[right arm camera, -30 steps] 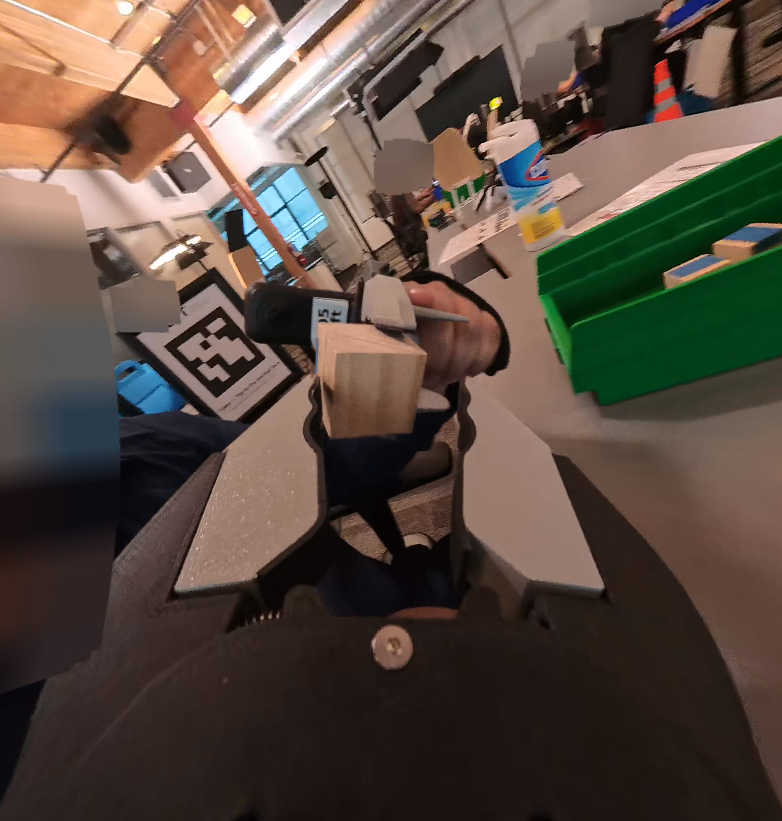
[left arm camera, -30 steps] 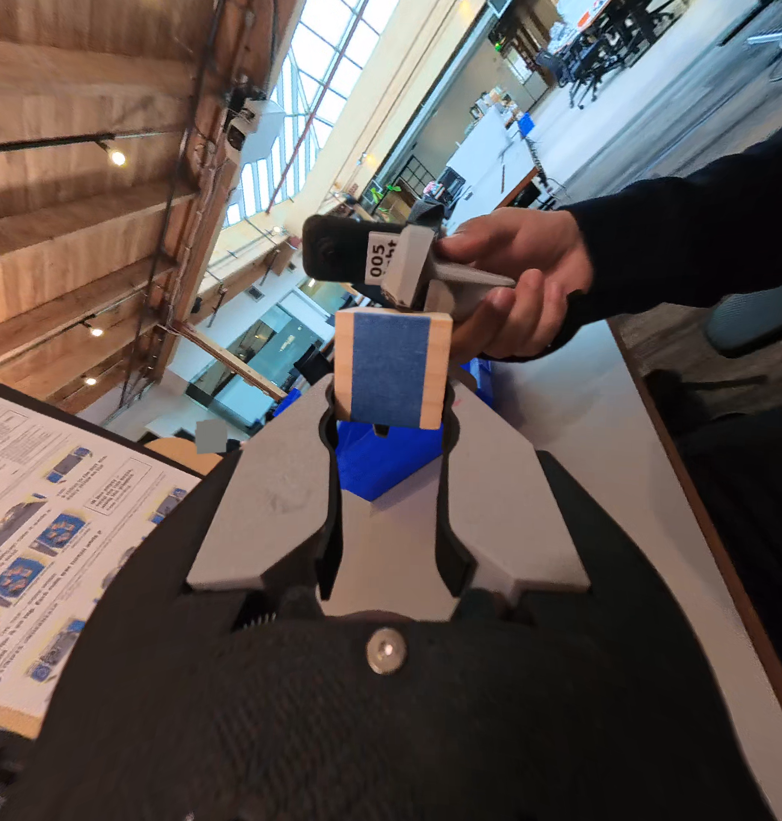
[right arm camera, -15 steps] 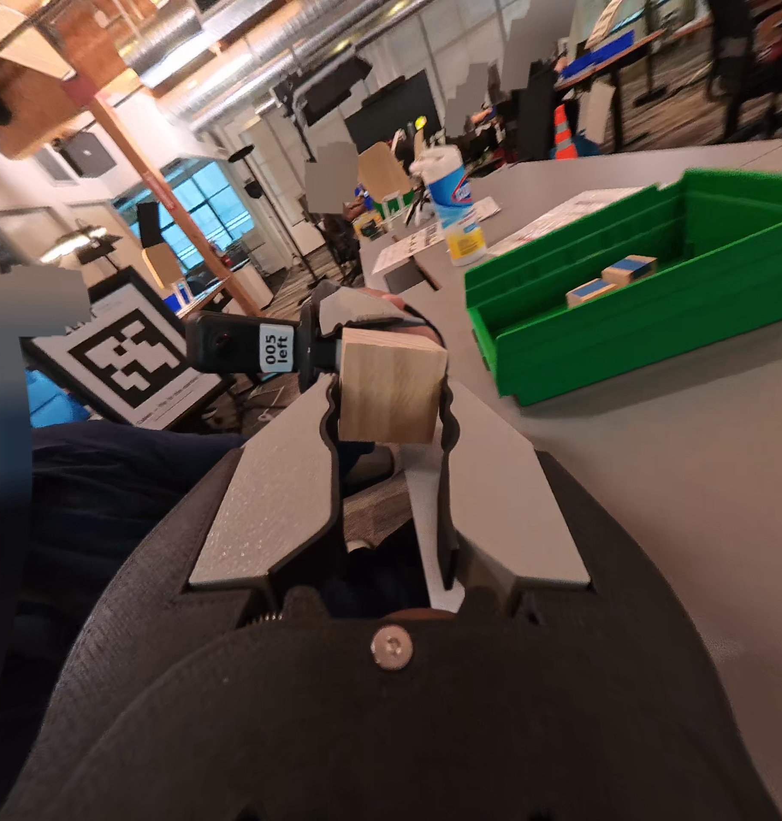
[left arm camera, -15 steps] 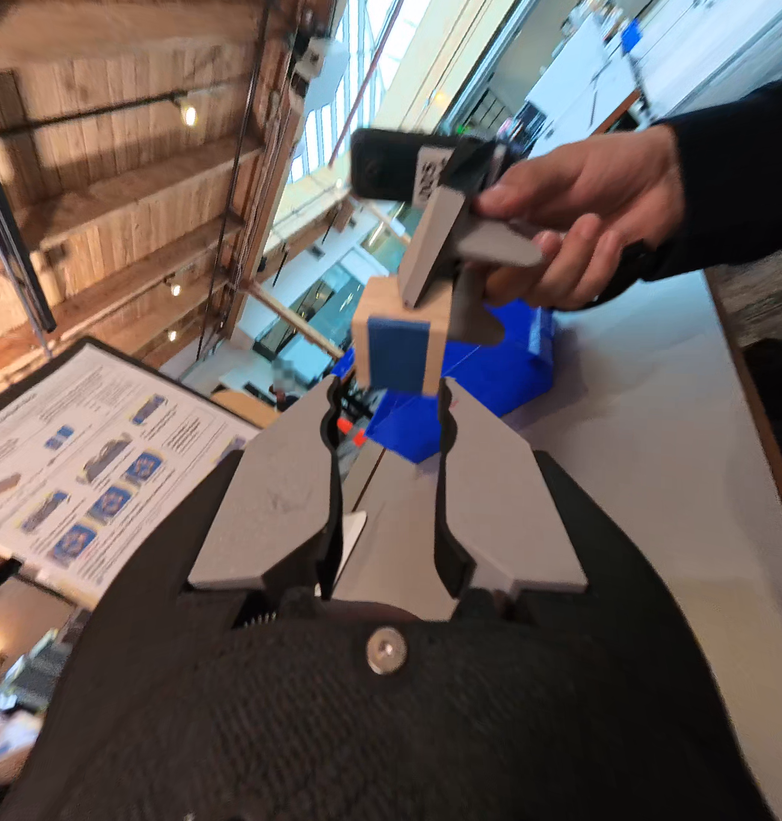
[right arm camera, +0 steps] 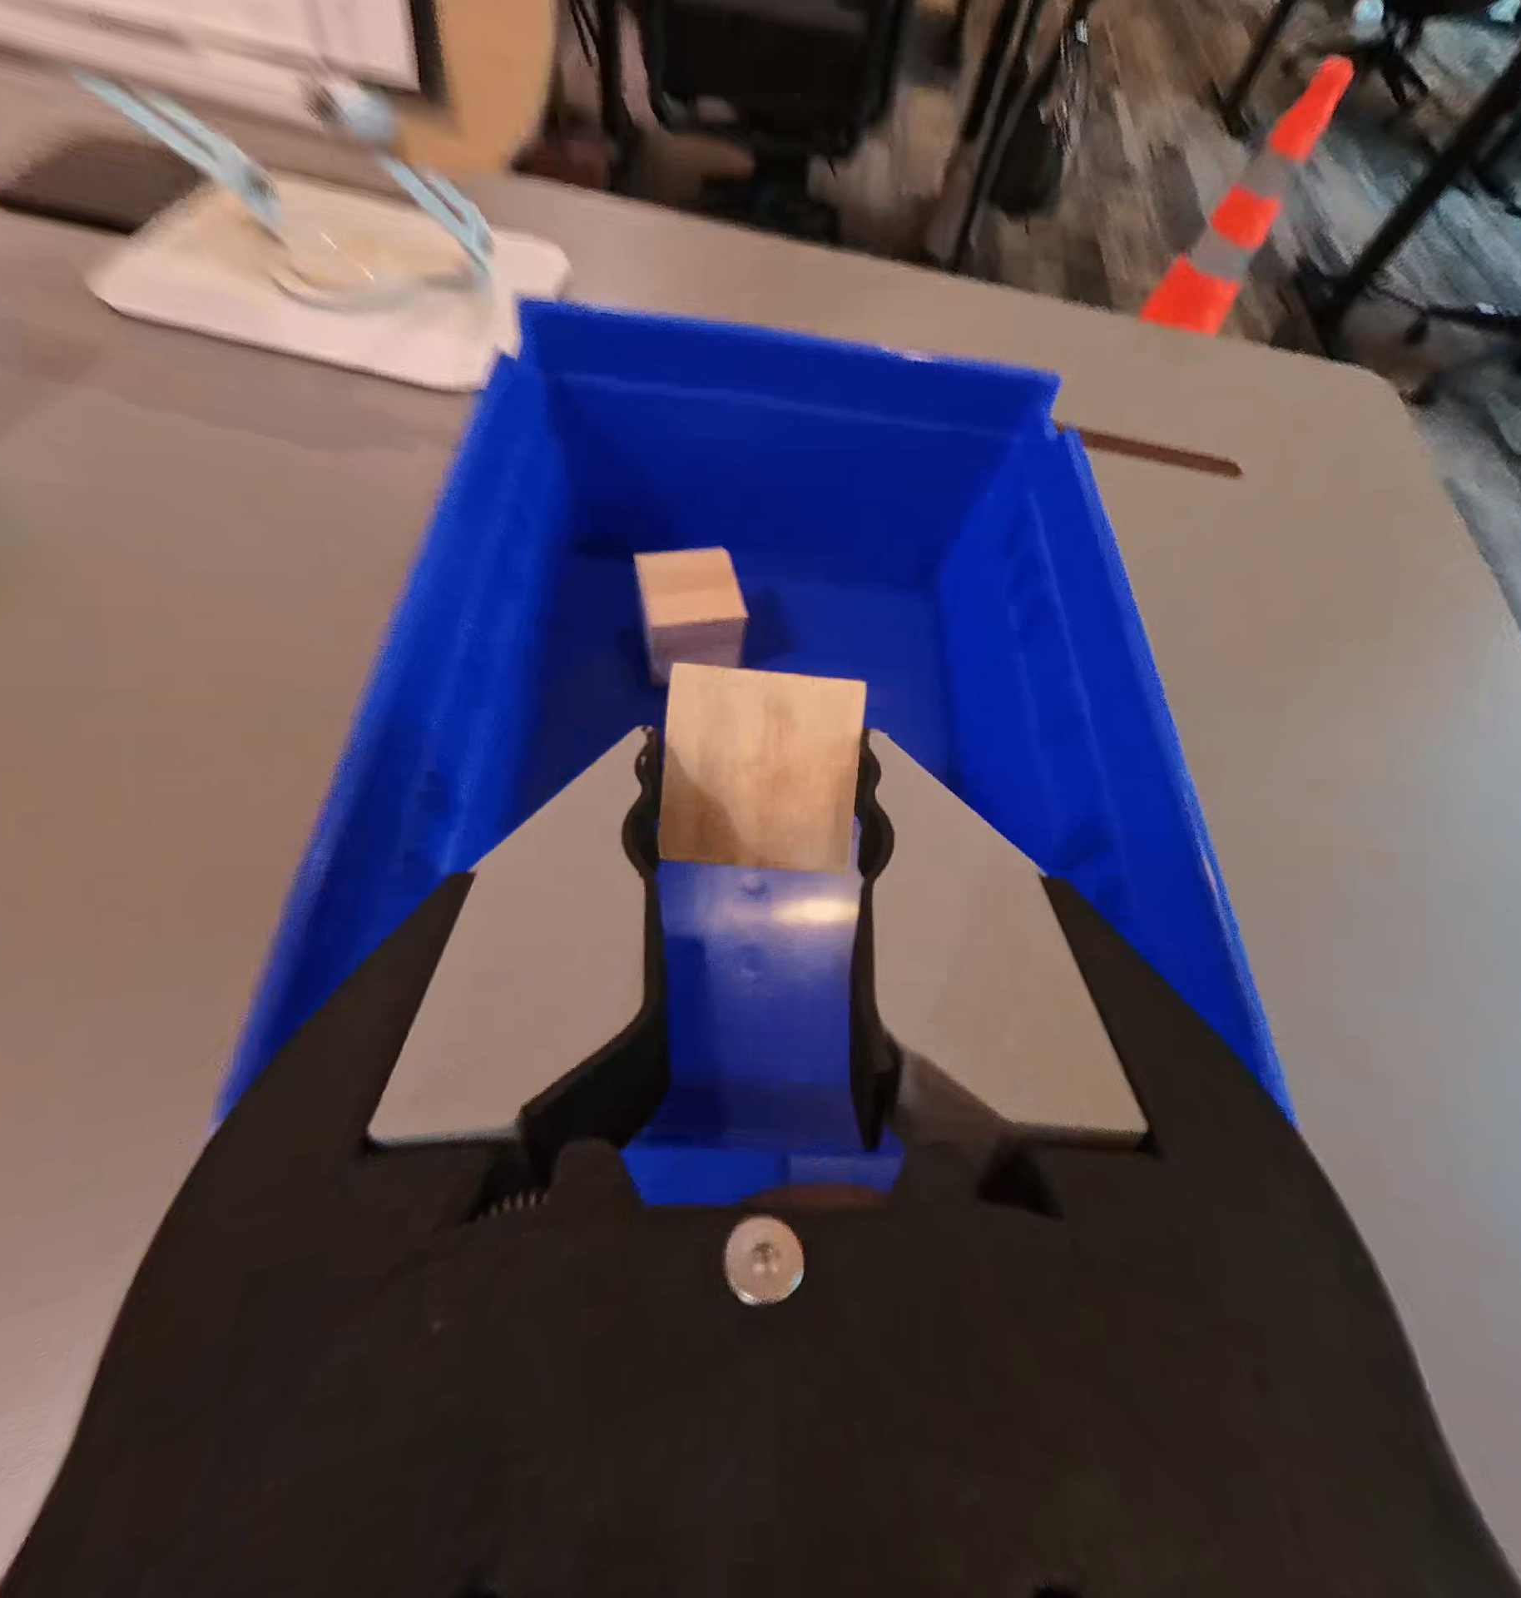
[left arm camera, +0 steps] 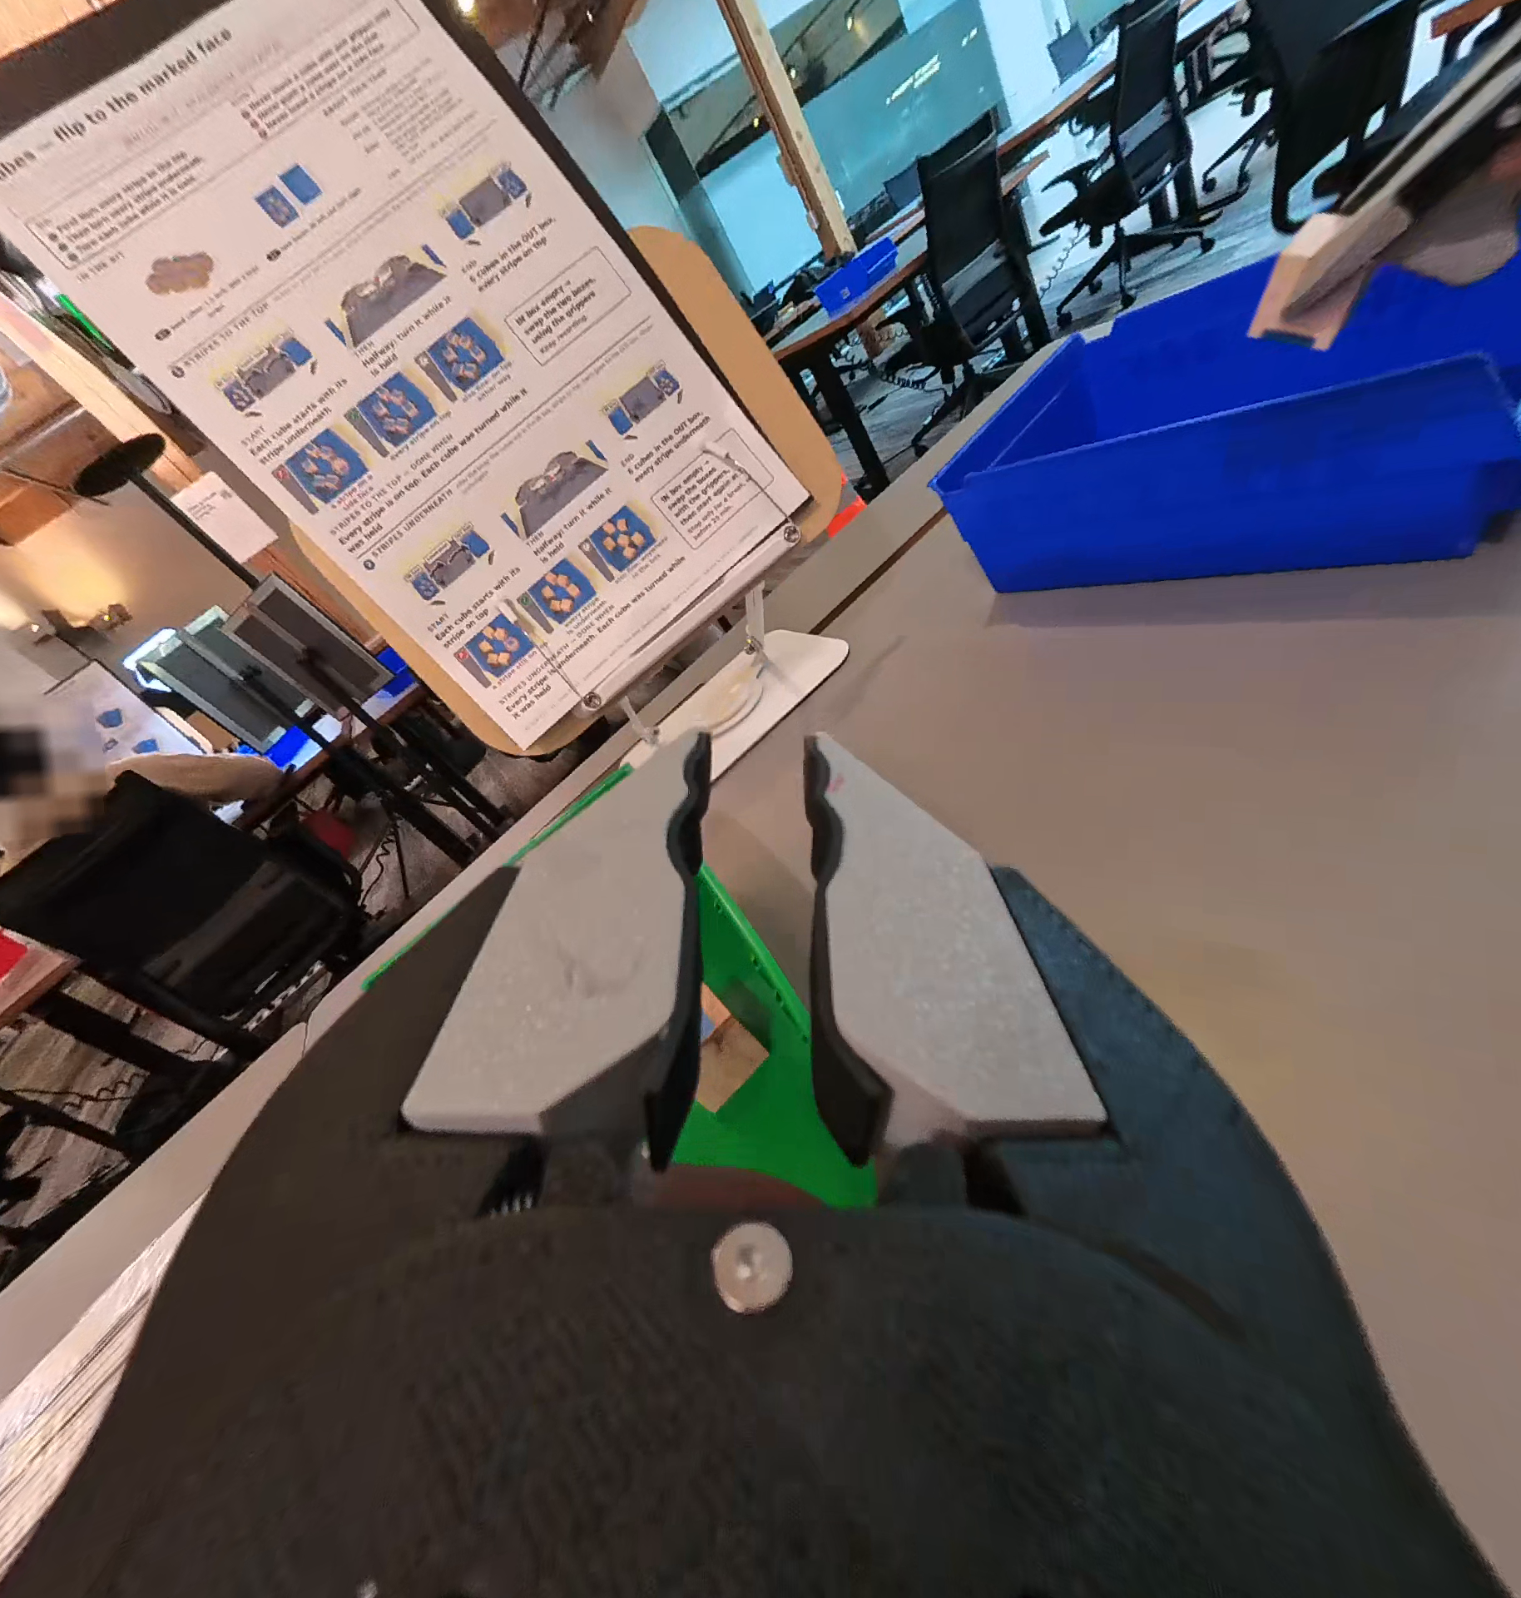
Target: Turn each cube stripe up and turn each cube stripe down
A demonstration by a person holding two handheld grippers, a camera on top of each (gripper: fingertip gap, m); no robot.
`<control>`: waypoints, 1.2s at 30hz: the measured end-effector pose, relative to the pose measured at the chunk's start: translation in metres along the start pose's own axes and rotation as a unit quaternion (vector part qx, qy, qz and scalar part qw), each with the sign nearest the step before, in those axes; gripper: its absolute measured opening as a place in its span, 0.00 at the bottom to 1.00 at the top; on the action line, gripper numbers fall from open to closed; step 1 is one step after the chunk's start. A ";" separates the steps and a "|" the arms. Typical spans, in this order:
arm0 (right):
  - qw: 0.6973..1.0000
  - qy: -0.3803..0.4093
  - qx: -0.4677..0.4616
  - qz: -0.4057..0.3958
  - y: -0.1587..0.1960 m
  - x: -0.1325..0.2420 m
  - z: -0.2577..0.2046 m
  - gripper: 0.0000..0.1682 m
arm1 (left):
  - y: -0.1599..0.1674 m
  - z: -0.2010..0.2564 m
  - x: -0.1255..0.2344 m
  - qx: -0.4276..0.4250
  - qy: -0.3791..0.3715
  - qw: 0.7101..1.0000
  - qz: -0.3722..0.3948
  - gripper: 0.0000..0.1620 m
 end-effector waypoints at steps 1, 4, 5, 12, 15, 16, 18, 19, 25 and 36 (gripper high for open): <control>1.000 0.006 0.003 -0.017 0.000 -0.013 0.003 0.25 | 0.001 0.000 -0.001 -0.001 0.000 1.000 -0.007 0.12; 0.996 0.000 0.003 -0.088 0.001 -0.059 0.011 0.25 | 0.010 -0.004 -0.003 0.007 -0.003 0.999 -0.032 0.13; 0.994 0.007 0.010 -0.111 0.001 -0.074 0.015 0.26 | 0.014 -0.007 -0.003 0.011 -0.005 0.999 -0.043 0.13; 0.972 0.011 0.048 -0.231 0.030 -0.129 0.016 0.27 | 0.048 -0.036 -0.001 0.030 -0.040 0.993 -0.106 0.14; 0.970 0.036 0.049 -0.234 0.024 -0.116 0.019 0.32 | 0.056 -0.042 0.000 0.042 -0.042 0.992 -0.113 0.14; 0.974 0.043 0.049 -0.218 0.016 -0.107 0.018 0.32 | 0.058 -0.043 -0.001 0.043 -0.043 0.992 -0.115 0.14; 0.985 0.040 0.042 -0.164 -0.003 -0.080 0.012 0.32 | 0.061 -0.044 -0.001 0.043 -0.043 0.991 -0.120 0.14; 0.990 0.035 0.034 -0.136 -0.012 -0.065 0.007 0.32 | 0.063 -0.045 -0.001 0.043 -0.044 0.991 -0.122 0.14; 0.988 -0.119 0.000 0.099 -0.035 0.058 -0.054 0.31 | 0.065 -0.038 -0.004 0.040 -0.036 0.990 -0.129 0.14; 0.949 -0.170 -0.010 0.265 -0.060 0.153 -0.062 0.30 | 0.072 -0.033 -0.016 0.021 -0.040 0.987 -0.153 0.14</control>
Point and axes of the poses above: each gripper's, where its closed fingertips meet, x back along the fingers, y out of its underside, z = x × y across the jaws, the point moved 6 cm from there along x, back along the fingers
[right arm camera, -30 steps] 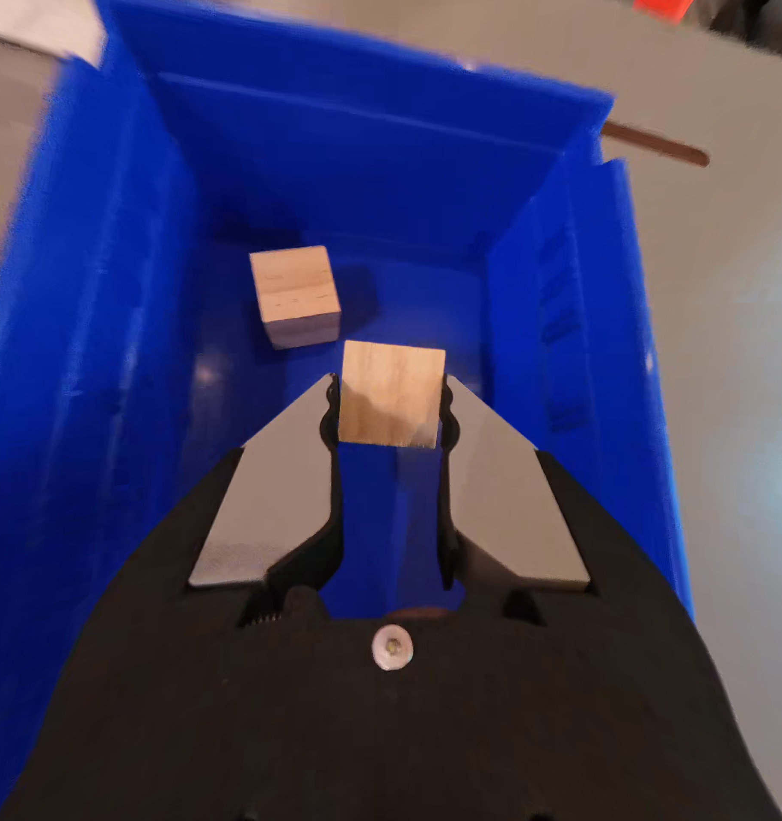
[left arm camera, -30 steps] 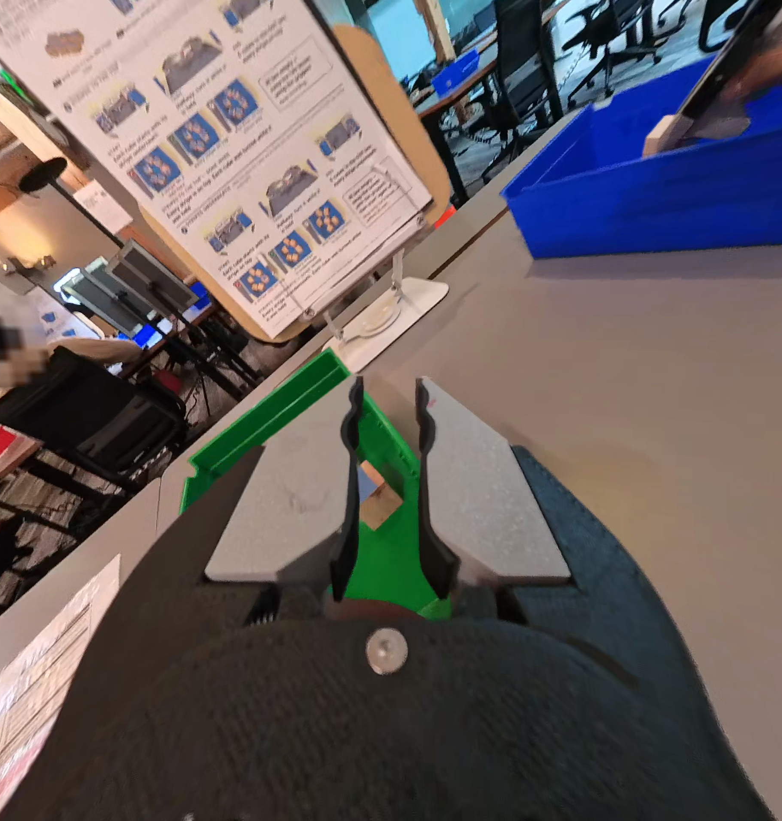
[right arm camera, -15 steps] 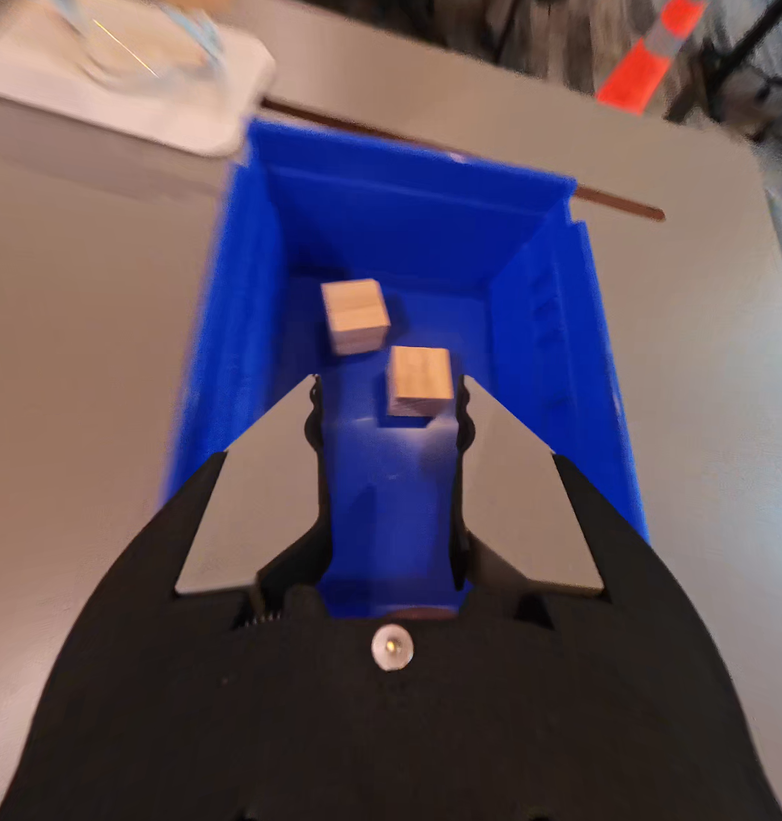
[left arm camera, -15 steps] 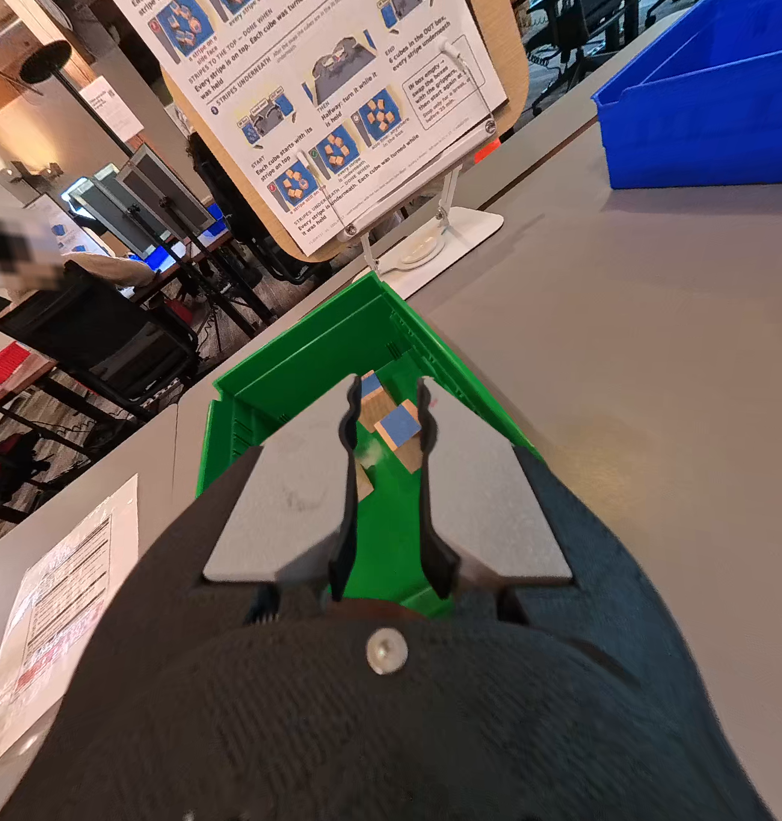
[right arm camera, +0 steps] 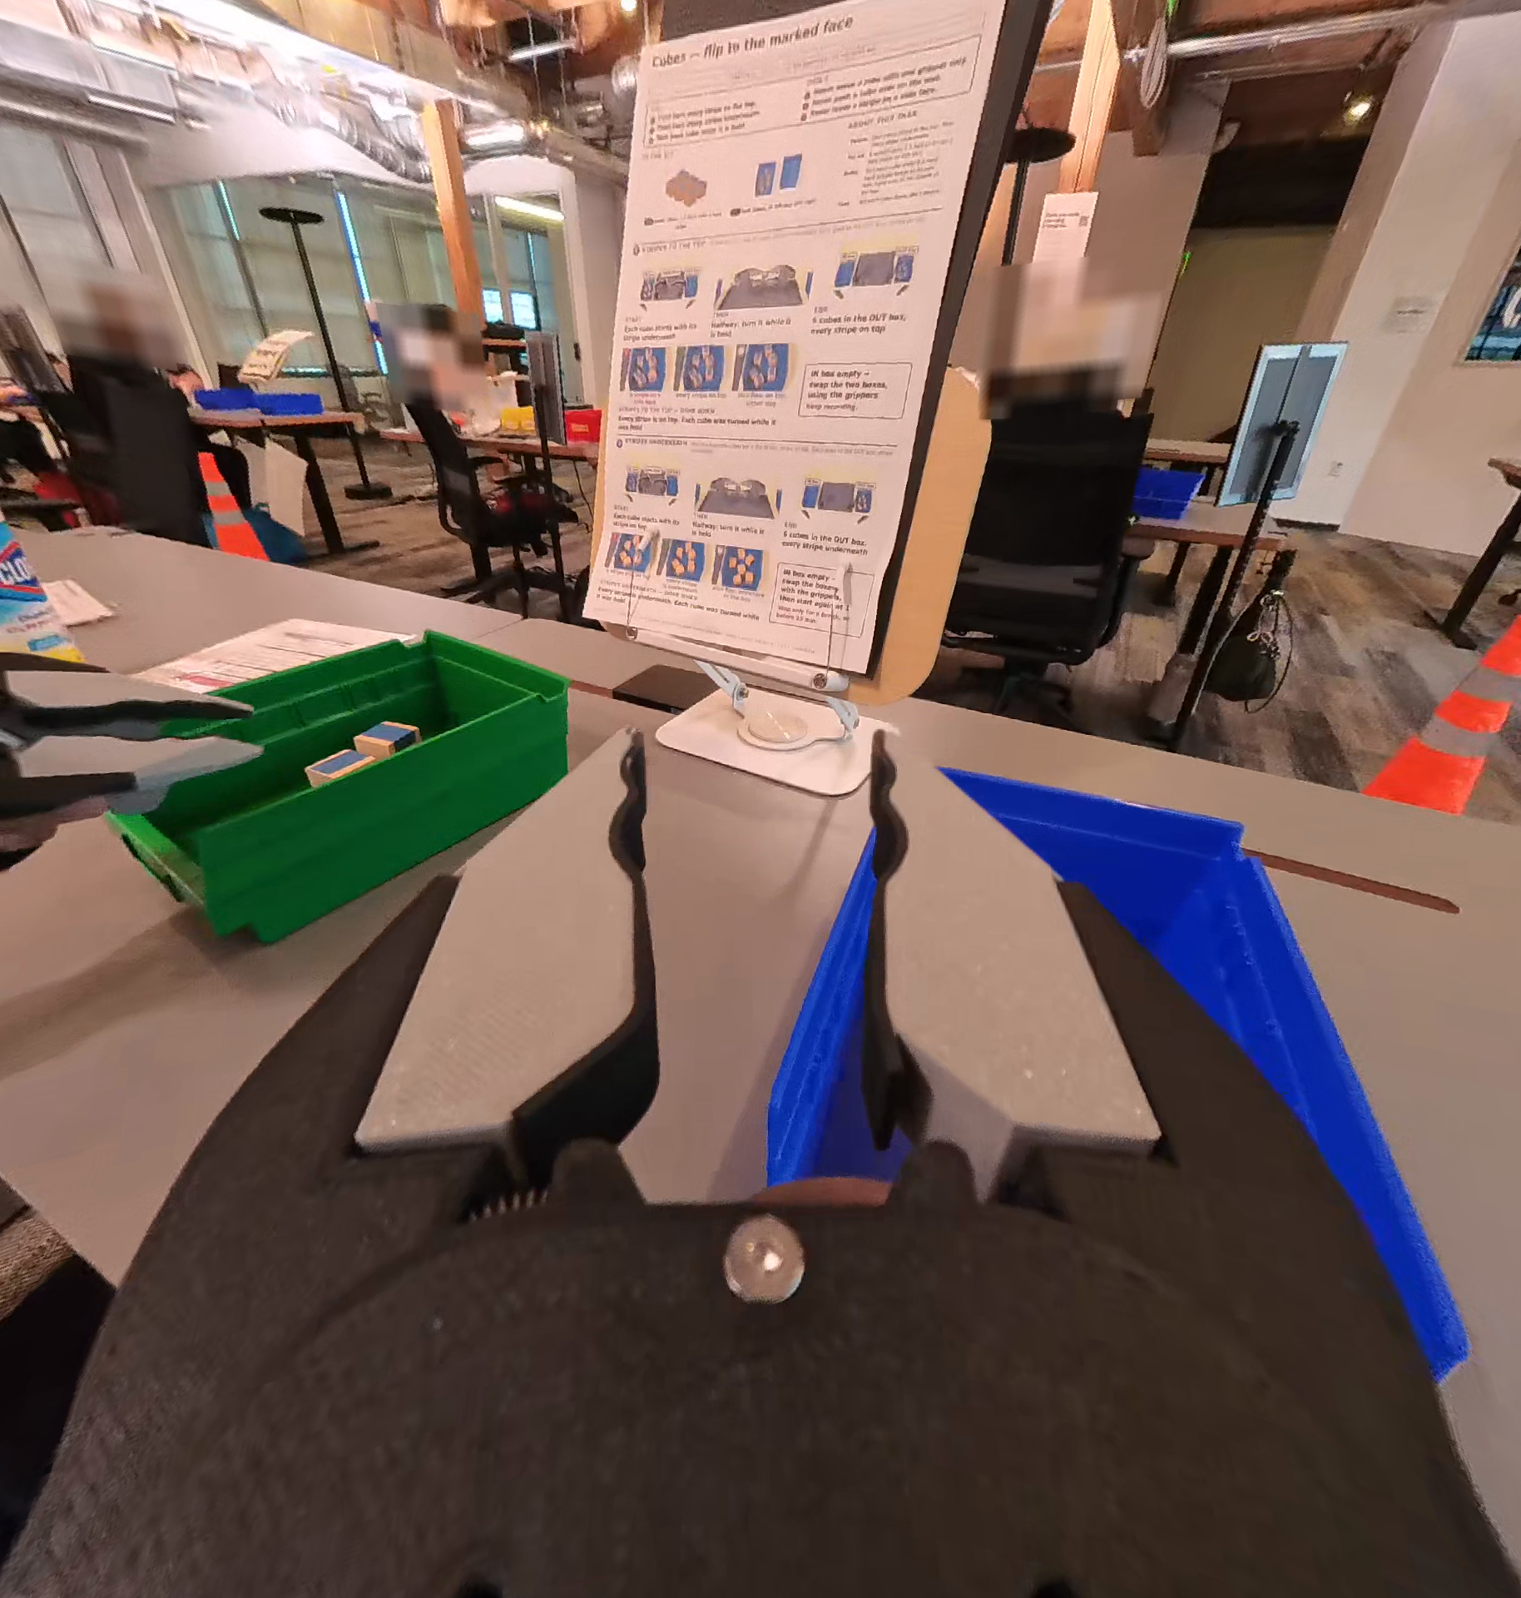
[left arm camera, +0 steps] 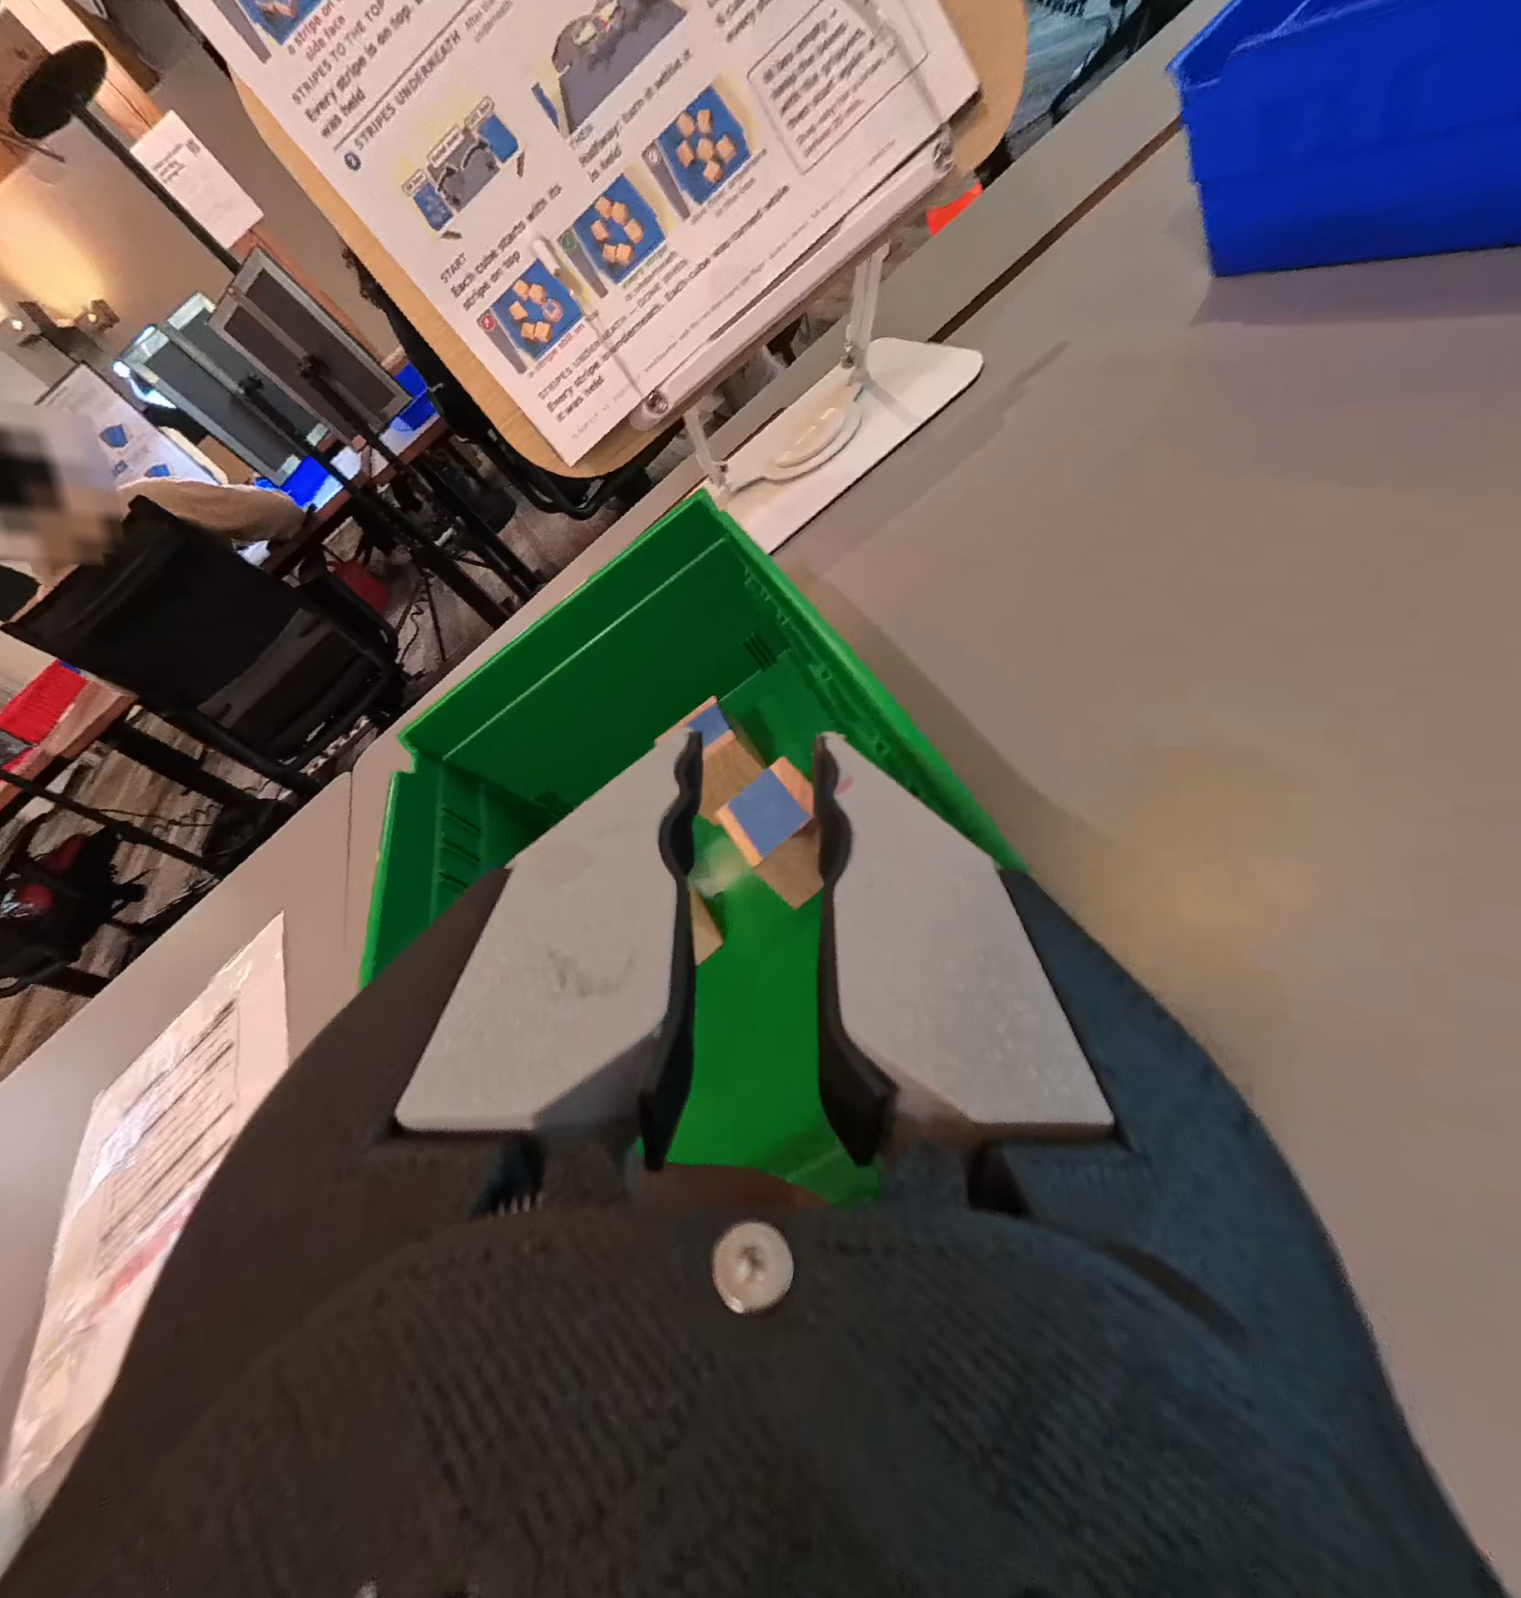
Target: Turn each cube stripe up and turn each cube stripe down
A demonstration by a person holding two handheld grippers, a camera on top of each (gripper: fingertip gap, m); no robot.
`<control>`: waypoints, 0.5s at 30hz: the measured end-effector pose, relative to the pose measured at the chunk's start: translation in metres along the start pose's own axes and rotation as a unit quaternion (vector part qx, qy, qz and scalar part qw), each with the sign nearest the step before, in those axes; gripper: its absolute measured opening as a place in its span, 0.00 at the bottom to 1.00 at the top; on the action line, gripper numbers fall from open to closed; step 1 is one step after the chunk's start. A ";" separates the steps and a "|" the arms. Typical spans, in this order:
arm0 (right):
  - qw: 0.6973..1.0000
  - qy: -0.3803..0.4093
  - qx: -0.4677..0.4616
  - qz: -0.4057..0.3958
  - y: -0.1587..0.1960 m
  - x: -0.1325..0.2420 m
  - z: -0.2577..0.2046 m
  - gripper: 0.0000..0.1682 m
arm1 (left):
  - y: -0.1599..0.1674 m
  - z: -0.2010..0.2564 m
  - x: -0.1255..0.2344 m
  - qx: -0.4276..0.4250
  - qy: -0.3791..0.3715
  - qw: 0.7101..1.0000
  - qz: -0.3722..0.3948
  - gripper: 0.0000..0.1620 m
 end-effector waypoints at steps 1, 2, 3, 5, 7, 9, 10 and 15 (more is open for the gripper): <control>1.000 -0.005 -0.004 -0.003 0.001 0.001 -0.001 0.30 | 0.003 -0.003 -0.004 -0.008 0.001 1.000 -0.009 0.15; 1.000 -0.011 -0.005 0.000 0.000 0.001 -0.001 0.30 | 0.005 -0.005 -0.011 -0.015 0.017 1.000 -0.019 0.15; 1.000 -0.017 -0.005 0.004 -0.001 0.001 -0.002 0.30 | 0.007 -0.006 -0.019 -0.024 0.048 0.998 -0.029 0.16; 1.000 -0.025 -0.004 0.007 -0.001 0.000 -0.004 0.30 | 0.010 -0.008 -0.039 -0.052 0.123 0.990 -0.055 0.17; 1.000 -0.028 -0.002 0.000 0.001 -0.003 -0.005 0.31 | 0.014 -0.015 -0.062 -0.084 0.176 0.976 -0.094 0.24; 0.999 -0.036 0.000 -0.007 0.003 -0.005 -0.006 0.31 | 0.020 -0.025 -0.083 -0.115 0.207 0.961 -0.140 0.28; 0.999 -0.037 0.000 -0.007 0.003 -0.005 -0.006 0.31 | 0.024 -0.026 -0.090 -0.126 0.234 0.951 -0.160 0.29; 0.999 -0.040 -0.006 -0.006 0.003 -0.005 -0.003 0.31 | 0.044 -0.017 -0.105 -0.147 0.356 0.898 -0.211 0.31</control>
Point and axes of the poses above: each gripper's, where its closed fingertips meet, x back along the fingers, y out of its underside, z = x × y across the jaws, the point moved 6 cm from there along x, back along the fingers
